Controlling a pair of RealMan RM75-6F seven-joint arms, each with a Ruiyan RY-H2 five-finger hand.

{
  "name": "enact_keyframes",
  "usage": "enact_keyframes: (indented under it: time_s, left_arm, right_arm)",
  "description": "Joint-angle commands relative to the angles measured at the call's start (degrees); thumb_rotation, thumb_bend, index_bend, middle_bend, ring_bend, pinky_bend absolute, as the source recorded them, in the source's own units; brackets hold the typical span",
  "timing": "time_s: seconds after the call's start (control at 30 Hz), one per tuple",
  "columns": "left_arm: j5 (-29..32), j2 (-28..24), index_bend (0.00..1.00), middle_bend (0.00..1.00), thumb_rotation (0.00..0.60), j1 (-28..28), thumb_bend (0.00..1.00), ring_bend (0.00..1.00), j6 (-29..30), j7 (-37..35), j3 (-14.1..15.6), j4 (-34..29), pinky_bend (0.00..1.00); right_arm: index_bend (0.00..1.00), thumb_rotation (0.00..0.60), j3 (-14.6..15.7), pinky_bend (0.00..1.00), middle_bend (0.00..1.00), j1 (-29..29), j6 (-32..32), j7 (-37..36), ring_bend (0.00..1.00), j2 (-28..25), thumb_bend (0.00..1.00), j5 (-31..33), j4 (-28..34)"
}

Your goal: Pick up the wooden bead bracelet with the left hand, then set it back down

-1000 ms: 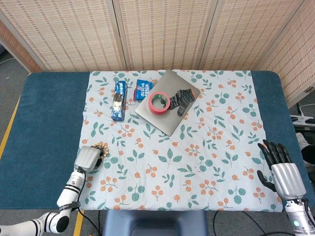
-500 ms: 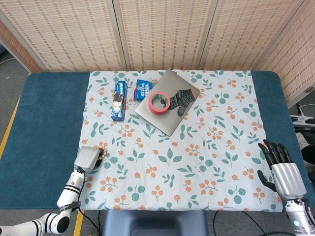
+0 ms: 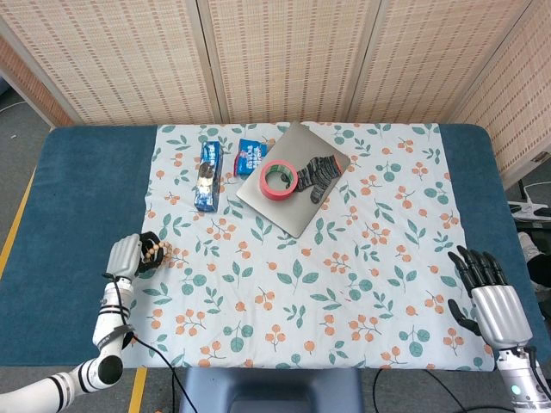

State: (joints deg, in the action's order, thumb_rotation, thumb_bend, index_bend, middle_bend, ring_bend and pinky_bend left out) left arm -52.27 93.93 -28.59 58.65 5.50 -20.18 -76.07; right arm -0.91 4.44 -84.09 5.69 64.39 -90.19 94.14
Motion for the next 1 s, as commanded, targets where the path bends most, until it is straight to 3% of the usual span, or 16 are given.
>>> enact_keyframes:
  time_s: [0.03, 0.13, 0.33, 0.53, 0.8, 1.0]
  left_arm:
    - [17.7, -4.7, 0.69, 0.74, 0.6, -0.2, 0.78, 0.61, -7.9, -4.3, -7.8, -7.7, 0.83]
    - [28.3, -8.2, 0.69, 0.75, 0.6, -2.5, 0.79, 0.61, -10.9, -1.9, -9.2, -9.5, 0.83]
    - [48.7, -13.9, 0.69, 0.76, 0.6, -8.8, 0.8, 0.61, -14.9, 4.1, -8.8, -10.7, 0.83]
    - [58.8, -18.0, 0.69, 0.76, 0.6, -10.9, 0.79, 0.61, -21.7, 1.3, -9.9, -11.3, 0.83]
    - [55.4, -19.1, 0.67, 0.75, 0.6, -8.3, 0.74, 0.6, -32.4, -7.6, -11.8, -9.7, 0.83]
    - [43.8, -15.5, 0.63, 0.7, 0.6, -3.4, 0.62, 0.56, -39.2, -14.6, -15.3, -5.4, 0.76]
  right_arm:
    - [0.0, 0.6, 0.0, 0.0, 0.0, 0.1, 0.2, 0.1, 0.0, 0.1, 0.31, 0.1, 0.0]
    - [0.0, 0.6, 0.1, 0.0, 0.0, 0.2, 0.6, -0.1, 0.0, 0.1, 0.31, 0.3, 0.0]
    - [0.0, 0.6, 0.2, 0.0, 0.0, 0.4, 0.9, -0.4, 0.0, 0.0, 0.31, 0.3, 0.1]
    - [0.0, 0.6, 0.2, 0.0, 0.0, 0.4, 0.9, -1.0, 0.0, -0.4, 0.31, 0.2, 0.2]
    - [0.0, 0.6, 0.5, 0.0, 0.0, 0.4, 1.2, -1.4, 0.0, -0.6, 0.31, 0.0, 0.5]
    - [0.0, 0.6, 0.8, 0.0, 0.0, 0.6, 1.8, -1.7, 0.0, -0.7, 0.31, -0.2, 0.7]
